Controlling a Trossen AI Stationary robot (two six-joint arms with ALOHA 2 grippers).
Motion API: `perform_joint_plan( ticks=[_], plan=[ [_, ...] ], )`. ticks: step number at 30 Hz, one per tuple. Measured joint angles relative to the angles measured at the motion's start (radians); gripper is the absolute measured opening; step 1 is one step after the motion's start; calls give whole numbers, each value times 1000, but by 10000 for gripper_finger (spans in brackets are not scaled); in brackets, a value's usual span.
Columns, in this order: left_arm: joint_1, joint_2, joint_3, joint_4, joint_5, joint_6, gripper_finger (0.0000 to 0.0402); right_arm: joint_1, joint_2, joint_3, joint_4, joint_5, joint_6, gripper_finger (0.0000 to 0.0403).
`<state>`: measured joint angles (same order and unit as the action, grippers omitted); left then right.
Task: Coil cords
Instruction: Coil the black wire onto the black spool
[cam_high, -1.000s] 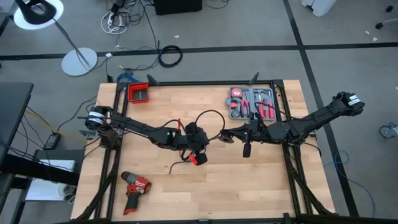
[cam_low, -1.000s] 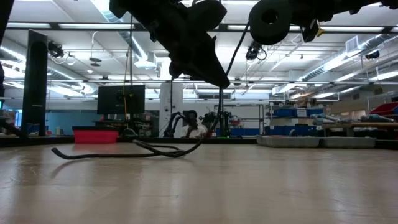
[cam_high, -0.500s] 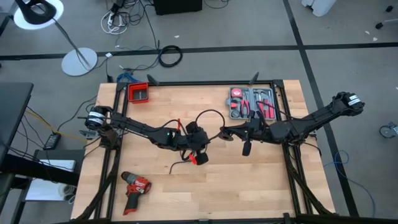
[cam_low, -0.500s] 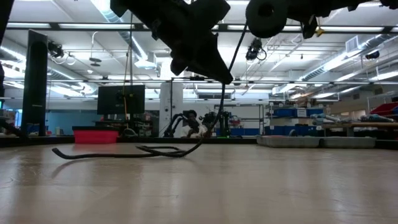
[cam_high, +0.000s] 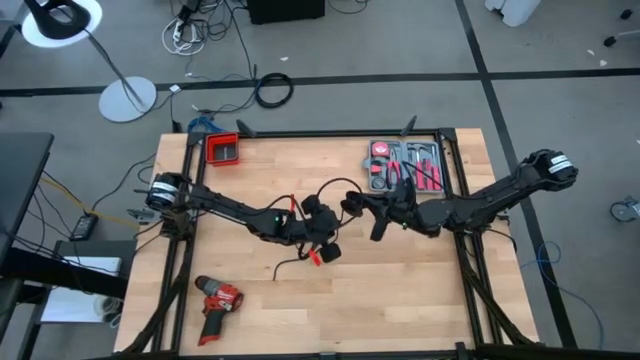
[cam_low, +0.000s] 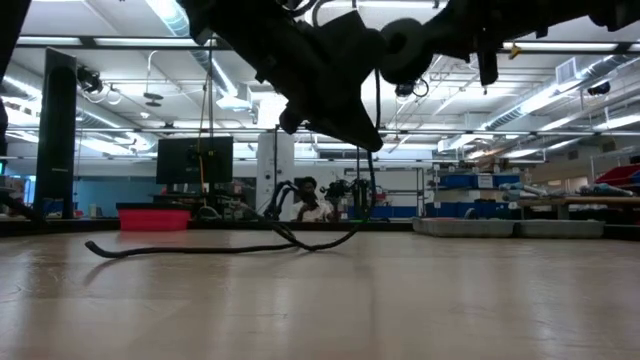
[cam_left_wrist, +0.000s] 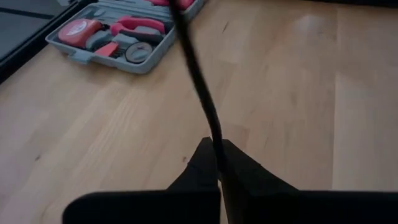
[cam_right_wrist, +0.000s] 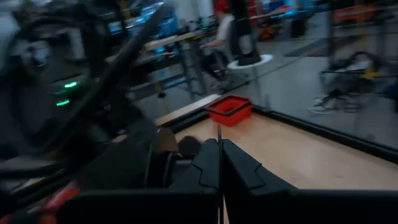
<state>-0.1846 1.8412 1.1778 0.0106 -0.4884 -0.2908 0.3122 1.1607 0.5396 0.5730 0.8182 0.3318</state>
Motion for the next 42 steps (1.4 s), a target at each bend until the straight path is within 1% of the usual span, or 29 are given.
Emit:
perform_joint_plan(
  ticks=[2,5,9,12,17,20,23,26,30,37,42],
  plan=[
    [-7,0,0,4,-21,-1,1,-20,2,0,-1,36,34,0],
    [-9,0,0,1,-26,-9,1,-62,2,-1,-3,38,116,0],
    [5,-1,0,-14,-36,-9,2,-115,7,-1,8,-48,231,0],
    [25,0,0,1,-35,-1,2,-129,25,-1,30,-46,250,0],
    [41,0,0,32,55,23,13,-138,55,-1,62,-48,230,0],
    [33,0,0,50,82,24,38,-138,65,-1,53,-42,217,0],
    [24,0,4,51,83,25,70,-138,73,-1,45,-25,213,0],
    [21,0,4,66,85,11,86,-136,79,-1,44,-8,194,0],
    [6,0,39,49,106,0,89,-130,81,-1,11,16,182,0],
    [1,0,158,-111,98,67,89,-119,82,-1,-13,23,181,0],
    [-1,0,212,-122,99,135,89,-95,82,-1,-14,23,160,0]
  ],
)
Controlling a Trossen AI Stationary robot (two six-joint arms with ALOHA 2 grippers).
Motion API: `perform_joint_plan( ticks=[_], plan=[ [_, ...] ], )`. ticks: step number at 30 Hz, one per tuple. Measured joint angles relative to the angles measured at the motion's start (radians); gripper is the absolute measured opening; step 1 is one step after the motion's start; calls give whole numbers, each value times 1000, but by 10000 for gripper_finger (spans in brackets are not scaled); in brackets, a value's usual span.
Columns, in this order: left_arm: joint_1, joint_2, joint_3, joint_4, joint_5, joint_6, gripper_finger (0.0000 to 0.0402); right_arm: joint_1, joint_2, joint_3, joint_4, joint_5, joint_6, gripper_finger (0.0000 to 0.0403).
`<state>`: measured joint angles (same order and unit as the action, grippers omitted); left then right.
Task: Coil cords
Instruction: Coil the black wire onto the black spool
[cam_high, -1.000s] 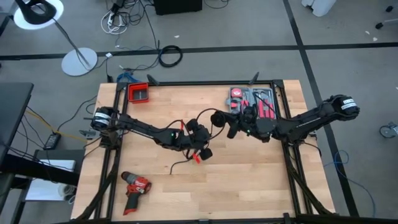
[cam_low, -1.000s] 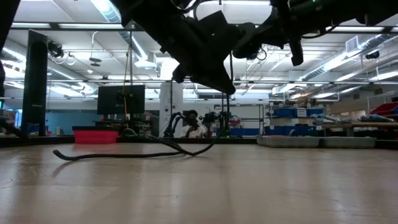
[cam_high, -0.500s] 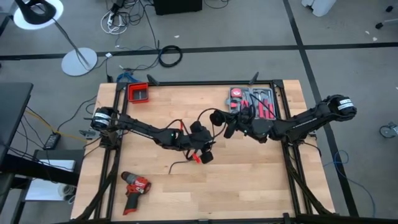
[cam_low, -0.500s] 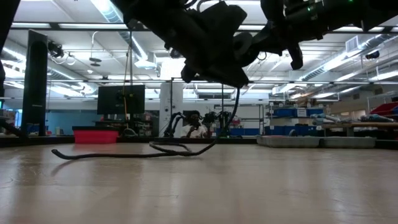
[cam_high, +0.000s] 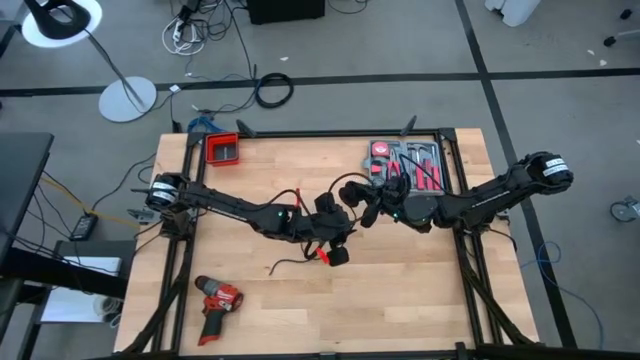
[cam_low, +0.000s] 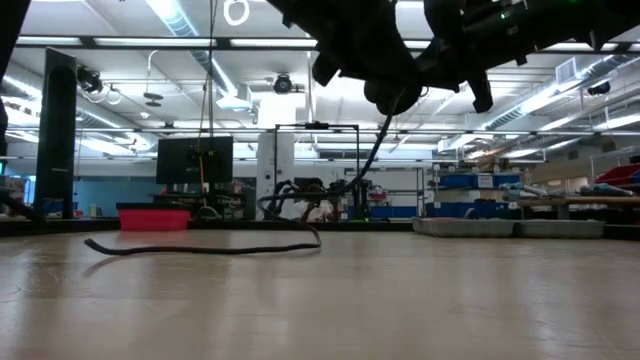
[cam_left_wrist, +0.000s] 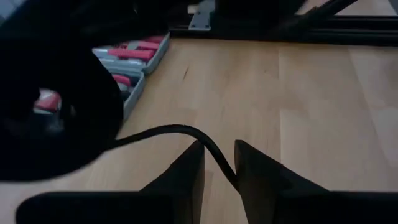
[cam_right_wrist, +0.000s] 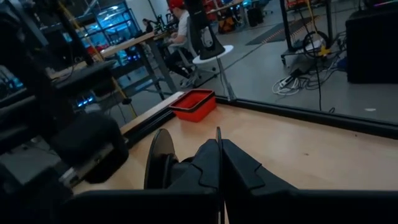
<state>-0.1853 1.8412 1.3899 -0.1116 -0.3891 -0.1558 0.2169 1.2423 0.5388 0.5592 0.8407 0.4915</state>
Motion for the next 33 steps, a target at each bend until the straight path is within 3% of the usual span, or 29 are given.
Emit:
perform_joint_plan(
  ticks=[16,23,28,33],
  plan=[
    [0,-43,29,2,-4,98,89,45,-6,0,4,30,-24,0],
    [1,-108,31,-12,-49,166,89,46,-6,0,0,-20,-34,0],
    [2,-133,31,-122,-53,173,89,59,-6,0,-26,-7,-57,0],
    [-11,-144,31,-294,-50,68,89,64,-6,0,-28,2,-58,0]
  ],
)
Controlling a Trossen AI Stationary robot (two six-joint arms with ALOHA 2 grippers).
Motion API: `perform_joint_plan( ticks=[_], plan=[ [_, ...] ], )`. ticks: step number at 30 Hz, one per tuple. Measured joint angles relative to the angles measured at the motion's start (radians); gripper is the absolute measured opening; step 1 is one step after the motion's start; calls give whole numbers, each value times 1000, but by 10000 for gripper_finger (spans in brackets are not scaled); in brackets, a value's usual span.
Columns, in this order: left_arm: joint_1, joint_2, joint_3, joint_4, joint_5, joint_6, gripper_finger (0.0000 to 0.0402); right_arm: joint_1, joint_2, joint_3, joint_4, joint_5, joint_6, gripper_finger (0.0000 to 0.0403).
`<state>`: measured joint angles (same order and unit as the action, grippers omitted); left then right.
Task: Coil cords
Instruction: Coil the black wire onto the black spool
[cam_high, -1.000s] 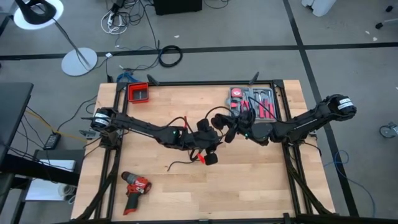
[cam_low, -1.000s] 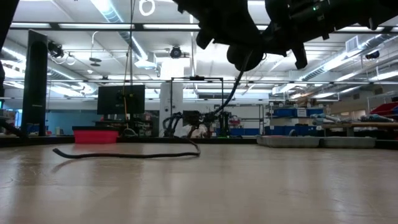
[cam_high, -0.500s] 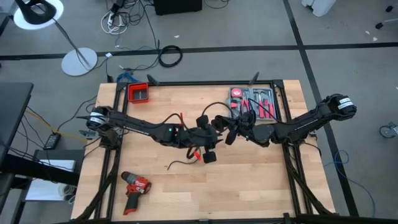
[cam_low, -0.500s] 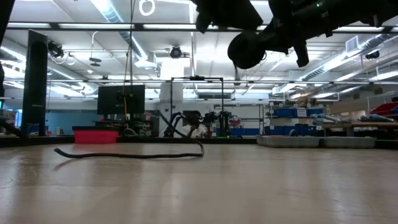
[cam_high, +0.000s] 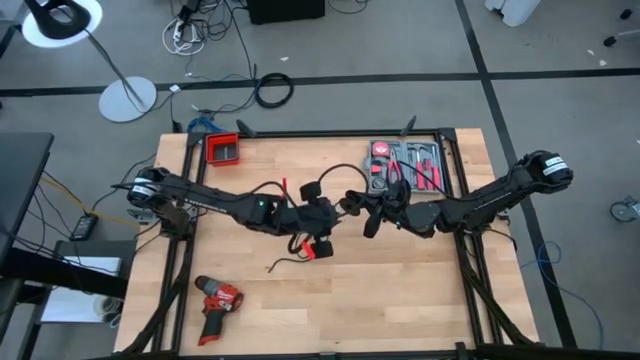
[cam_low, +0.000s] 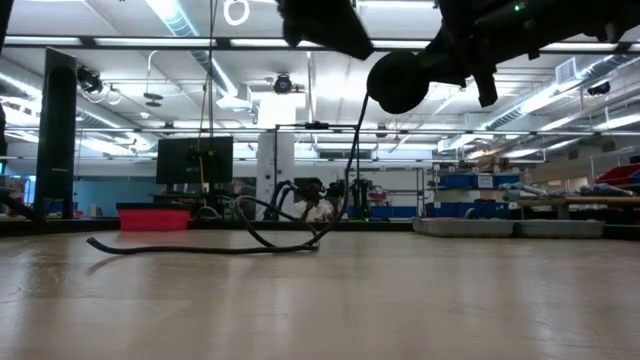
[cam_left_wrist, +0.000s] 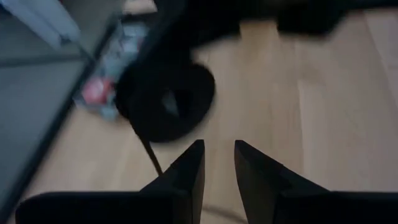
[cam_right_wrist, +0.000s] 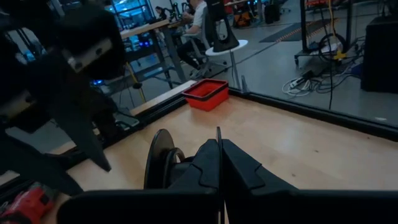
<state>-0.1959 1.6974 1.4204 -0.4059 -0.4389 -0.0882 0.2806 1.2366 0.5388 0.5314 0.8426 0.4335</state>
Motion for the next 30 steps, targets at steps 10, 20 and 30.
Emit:
perform_joint_plan(
  ticks=[10,20,30],
  plan=[
    [-24,9,-11,-218,59,-234,89,0,0,0,20,2,-10,0],
    [2,13,-173,-64,16,-340,137,29,0,0,59,12,-57,0],
    [25,13,-282,175,21,-351,201,34,0,0,79,17,-69,0]
  ],
)
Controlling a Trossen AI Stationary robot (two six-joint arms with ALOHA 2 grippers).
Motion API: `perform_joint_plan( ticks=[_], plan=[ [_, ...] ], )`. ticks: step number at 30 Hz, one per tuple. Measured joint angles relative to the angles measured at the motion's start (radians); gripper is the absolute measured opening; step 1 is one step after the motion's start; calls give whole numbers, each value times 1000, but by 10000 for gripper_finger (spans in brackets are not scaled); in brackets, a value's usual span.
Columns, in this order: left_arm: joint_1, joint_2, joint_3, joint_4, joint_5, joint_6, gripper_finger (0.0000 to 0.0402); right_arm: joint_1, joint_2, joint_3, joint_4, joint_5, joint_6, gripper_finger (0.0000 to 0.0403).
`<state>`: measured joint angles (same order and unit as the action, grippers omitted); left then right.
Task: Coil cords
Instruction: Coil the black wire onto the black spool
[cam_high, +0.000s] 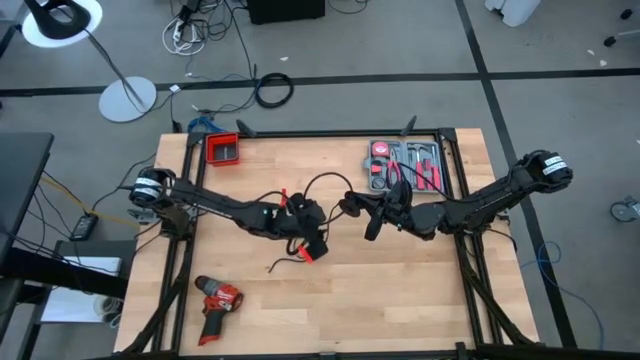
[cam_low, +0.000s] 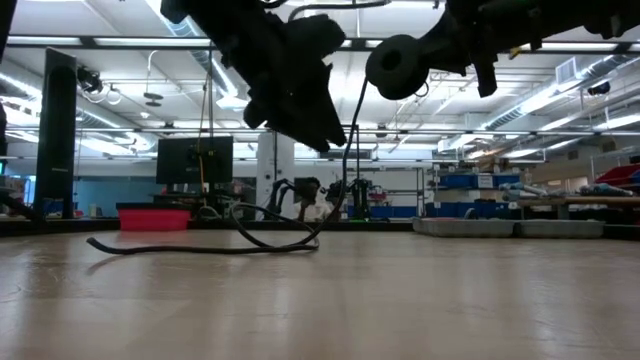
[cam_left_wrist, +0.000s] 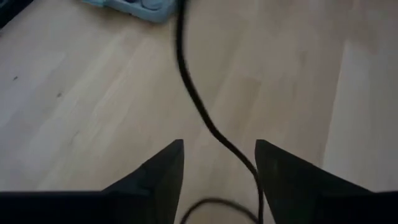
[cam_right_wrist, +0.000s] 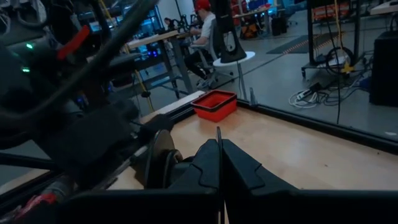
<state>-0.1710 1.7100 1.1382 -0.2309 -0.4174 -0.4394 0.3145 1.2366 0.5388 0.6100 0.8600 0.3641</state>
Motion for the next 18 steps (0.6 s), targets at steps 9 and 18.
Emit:
perform_joint_plan(
  ticks=[9,18],
  plan=[
    [27,24,-32,82,-22,-17,202,0,0,0,7,-1,0,0],
    [30,43,-31,121,-37,13,179,0,0,0,7,-7,0,0]
  ],
)
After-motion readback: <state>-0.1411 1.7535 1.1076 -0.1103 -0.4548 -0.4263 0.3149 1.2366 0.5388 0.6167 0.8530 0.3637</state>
